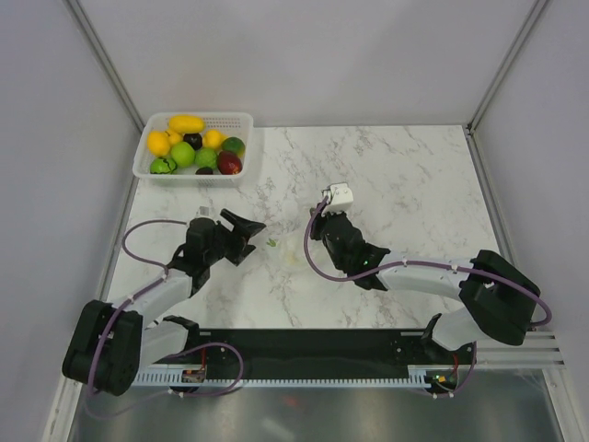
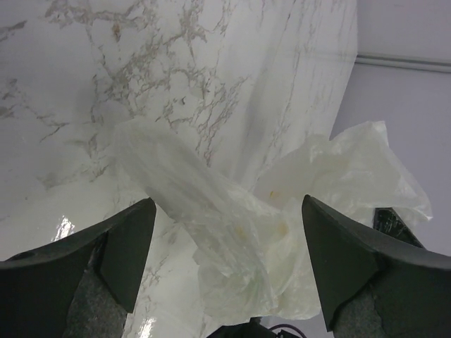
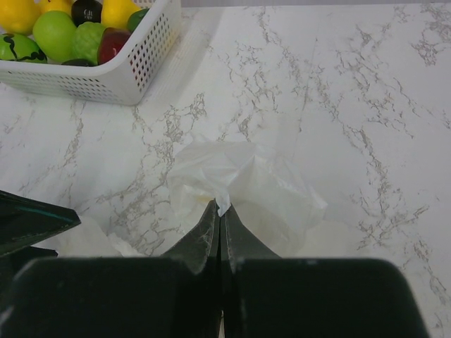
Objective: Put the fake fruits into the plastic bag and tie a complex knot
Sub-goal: Open the plastic bag at the center of the board.
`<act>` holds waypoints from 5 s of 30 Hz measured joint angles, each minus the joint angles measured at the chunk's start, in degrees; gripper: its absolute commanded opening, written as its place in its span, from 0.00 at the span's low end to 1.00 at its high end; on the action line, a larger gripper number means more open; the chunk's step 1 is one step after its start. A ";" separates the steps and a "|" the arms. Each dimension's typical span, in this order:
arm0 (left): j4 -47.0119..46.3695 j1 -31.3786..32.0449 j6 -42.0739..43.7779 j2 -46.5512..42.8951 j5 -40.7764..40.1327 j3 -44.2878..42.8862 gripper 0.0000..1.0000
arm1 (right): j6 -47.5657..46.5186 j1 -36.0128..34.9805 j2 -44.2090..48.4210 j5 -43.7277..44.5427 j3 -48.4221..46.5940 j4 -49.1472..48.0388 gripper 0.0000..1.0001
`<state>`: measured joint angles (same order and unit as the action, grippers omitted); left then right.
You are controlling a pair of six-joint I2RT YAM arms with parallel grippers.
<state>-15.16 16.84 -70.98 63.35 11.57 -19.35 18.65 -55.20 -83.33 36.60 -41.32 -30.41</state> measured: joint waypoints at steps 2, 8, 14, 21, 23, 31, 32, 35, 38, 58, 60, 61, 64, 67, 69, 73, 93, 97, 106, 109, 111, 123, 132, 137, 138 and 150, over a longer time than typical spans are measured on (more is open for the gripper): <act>-0.22 0.68 -0.92 2.03 -0.07 -0.20 0.52 | 0.00 -0.15 0.00 0.22 0.00 -0.24 0.00; -4.37 1.44 -1.97 6.49 -0.87 -0.28 0.02 | 0.55 -0.46 0.00 1.73 0.07 -0.31 0.00; 0.04 -0.81 1.22 3.26 -3.50 -2.67 0.02 | 8.72 1.88 3.96 9.03 2.14 6.82 0.03; 5.46 -10.62 4.79 -7.10 -4.46 -1.95 0.02 | 24.70 19.74 22.32 5.75 12.79 18.58 0.65; 6.03 -11.69 5.53 -9.60 -5.14 -0.90 0.02 | 26.95 21.68 28.65 5.62 16.15 22.56 0.71; 6.40 -12.24 9.88 -10.86 -4.72 0.52 0.02 | 23.54 22.05 39.58 -0.46 17.35 30.58 0.87; 6.40 -12.24 10.36 -10.86 -4.42 0.59 0.02 | 22.80 22.05 39.63 -1.53 16.96 30.99 0.88; 6.38 -12.26 11.21 -10.86 -3.82 1.18 0.02 | 20.35 22.05 38.38 -5.70 14.99 31.52 0.95; 6.40 -12.26 12.09 -10.86 -3.50 1.97 0.22 | 19.02 22.05 34.29 -9.81 12.15 31.54 0.96; 19.47 -12.17 21.05 -21.09 -1.84 -6.43 0.98 | 16.04 22.10 16.11 -21.42 7.50 27.43 0.00; 19.63 -11.72 21.84 -22.27 -1.75 -7.02 0.98 | 14.60 22.40 12.66 -22.53 2.64 28.20 0.17; 19.63 -11.32 22.29 -22.75 -1.70 -7.41 0.98 | 13.94 22.51 10.84 -22.88 -0.66 29.22 0.24; 19.78 -9.25 23.41 -22.77 -1.46 -9.01 0.99 | 13.38 22.82 7.58 -22.80 -9.92 33.05 0.75; 19.78 -7.08 23.98 -21.46 -1.44 -10.14 0.99 | 15.39 22.82 8.24 -20.39 -14.67 37.09 0.86; 19.80 -5.38 24.11 -19.78 -1.62 -10.62 0.99 | 19.17 22.84 9.27 -17.62 -16.41 42.51 0.87; 19.91 -1.70 24.83 -16.65 -2.99 -11.04 0.99 | 29.57 22.91 10.75 -13.51 -19.65 57.68 0.88; 13.40 13.51 26.99 -9.94 -5.40 -6.56 0.93 | 61.81 14.16 22.18 -18.73 -1.88 73.66 0.82; 11.23 15.76 26.97 -11.26 -4.90 -3.13 0.92 | 61.57 14.19 15.61 -16.83 -1.25 67.34 0.32; 12.04 16.65 28.57 -20.20 -2.38 -0.94 0.93 | 34.16 20.59 2.73 -22.03 -5.16 42.95 0.00; 17.59 16.68 29.22 -24.06 -3.28 -3.43 0.95 | 22.27 20.74 4.63 -26.97 -5.18 33.40 0.00; 22.51 16.68 29.77 -25.38 -5.09 -7.30 0.95 | 16.31 21.03 6.91 -30.62 -4.98 29.27 0.00; 37.18 16.68 32.06 -17.31 -16.04 -28.22 0.97 | 1.77 26.23 4.59 -46.21 7.21 16.31 0.97; 39.58 16.57 34.80 -0.96 -21.46 -29.86 1.00 | 6.45 26.45 15.98 -42.18 9.29 19.67 0.98; 39.85 12.04 35.89 4.37 -20.24 -36.70 1.00 | 12.02 25.92 18.47 -38.69 0.70 28.20 0.98; 39.56 10.12 35.89 5.18 -19.52 -37.44 1.00 | 12.87 25.57 17.40 -37.88 -2.14 30.51 0.98; 37.31 6.27 35.87 6.62 -14.88 -32.87 1.00 | 28.57 14.32 -7.34 -19.98 -31.50 50.93 0.98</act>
<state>22.15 23.11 -35.11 69.97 -3.31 -52.23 47.22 -40.88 -90.67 16.62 -72.82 20.51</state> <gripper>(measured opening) 0.994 0.979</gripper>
